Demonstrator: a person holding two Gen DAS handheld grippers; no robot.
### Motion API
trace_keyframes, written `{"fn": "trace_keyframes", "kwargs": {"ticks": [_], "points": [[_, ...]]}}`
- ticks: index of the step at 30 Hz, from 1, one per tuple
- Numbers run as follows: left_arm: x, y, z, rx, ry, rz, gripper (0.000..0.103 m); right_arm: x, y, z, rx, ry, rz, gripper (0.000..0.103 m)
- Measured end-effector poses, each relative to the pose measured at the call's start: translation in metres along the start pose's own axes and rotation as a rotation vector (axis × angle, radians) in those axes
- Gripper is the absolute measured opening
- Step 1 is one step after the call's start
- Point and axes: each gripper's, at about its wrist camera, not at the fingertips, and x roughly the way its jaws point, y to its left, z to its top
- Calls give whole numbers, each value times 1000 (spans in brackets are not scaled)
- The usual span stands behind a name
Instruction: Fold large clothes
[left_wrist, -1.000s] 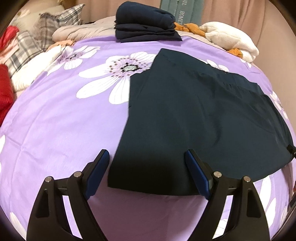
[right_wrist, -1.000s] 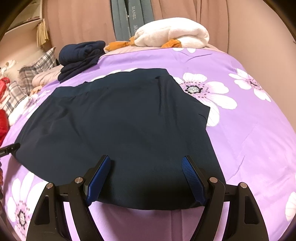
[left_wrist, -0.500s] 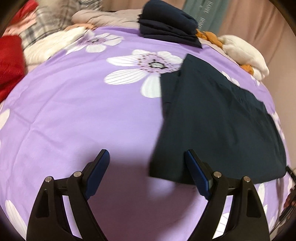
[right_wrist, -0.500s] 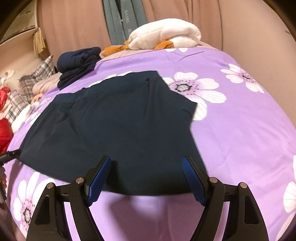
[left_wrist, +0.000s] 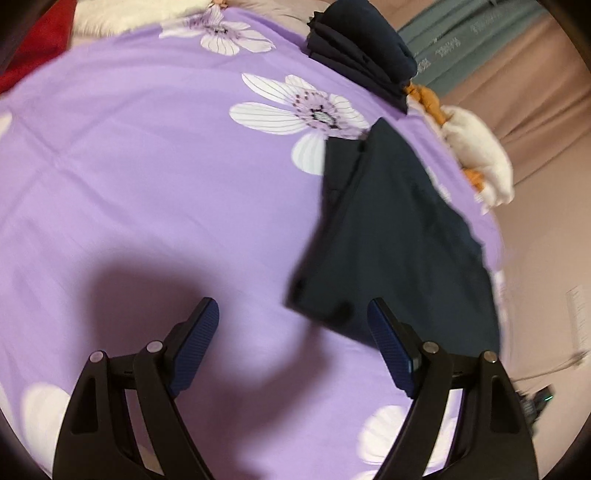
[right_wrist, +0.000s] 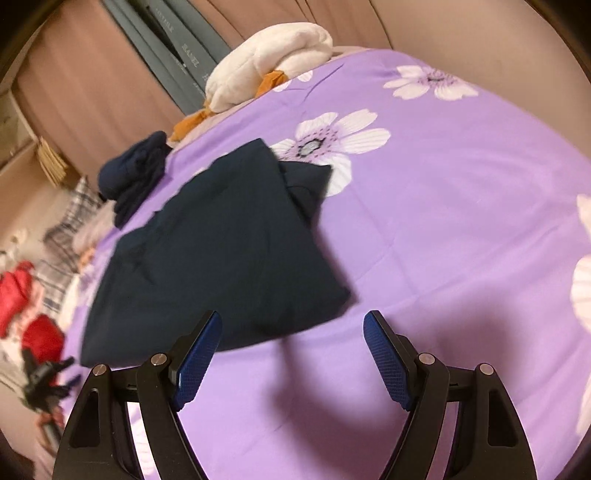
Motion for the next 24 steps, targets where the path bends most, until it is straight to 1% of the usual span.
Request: {"fn": "trace_keyframes", "kwargs": {"ticks": [3,5,6,8,11,15,18,21,24], "points": [[-2,-10,-4,-22,8,-70,83,-1,13,-2,-10,-9,51,79],[-1,-17,-7,-27,17,-80,83,1,24,-3,-20,-2,99,79],[0,-18,-9,-39,27,-93,83,2,25,-3,-18,3,110,79],[3,-17,-12,-81,48,-137,83,6,30,-5,0,20,136,79],[10,-12,-18,-157,77,-203,83,13,29,-11,56,62,205,79],[18,-15,-16,-197,90,-235,83,26,26,-16,133,113,266,79],[24,-20,-13,-216,93,-259,83,36,28,-19,172,143,275,79],[29,-21,-10,-238,76,-257,83,46,29,-21,205,146,268,79],[33,-23,-6,-254,62,-252,83,51,26,-21,257,127,273,79]]}}
